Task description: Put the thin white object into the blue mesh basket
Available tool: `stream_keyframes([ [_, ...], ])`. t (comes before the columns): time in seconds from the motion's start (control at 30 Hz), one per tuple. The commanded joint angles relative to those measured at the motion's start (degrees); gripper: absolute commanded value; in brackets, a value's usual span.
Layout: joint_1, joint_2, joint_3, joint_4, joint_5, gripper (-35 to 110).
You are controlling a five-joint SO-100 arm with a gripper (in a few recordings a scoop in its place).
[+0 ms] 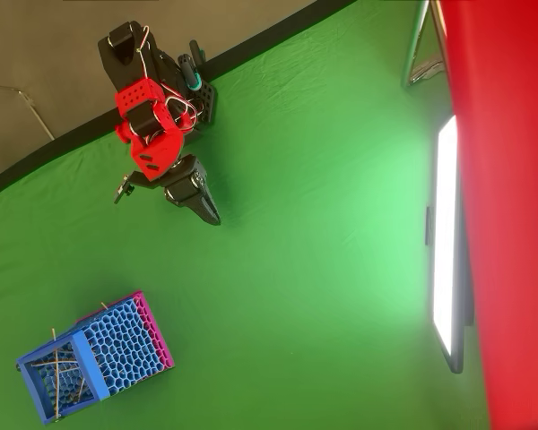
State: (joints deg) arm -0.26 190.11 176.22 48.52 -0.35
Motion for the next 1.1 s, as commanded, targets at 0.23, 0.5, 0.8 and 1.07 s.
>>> stream_keyframes([
  [0.23, -0.09, 0.44, 0.44, 0.88, 0.44, 1],
  [0.5, -0.09, 0.44, 0.44, 0.88, 0.53, 1],
  [0.8, -0.09, 0.44, 0.44, 0.97, 0.62, 1],
  [1.07, -0.09, 0.44, 0.44, 0.97, 0.62, 1],
])
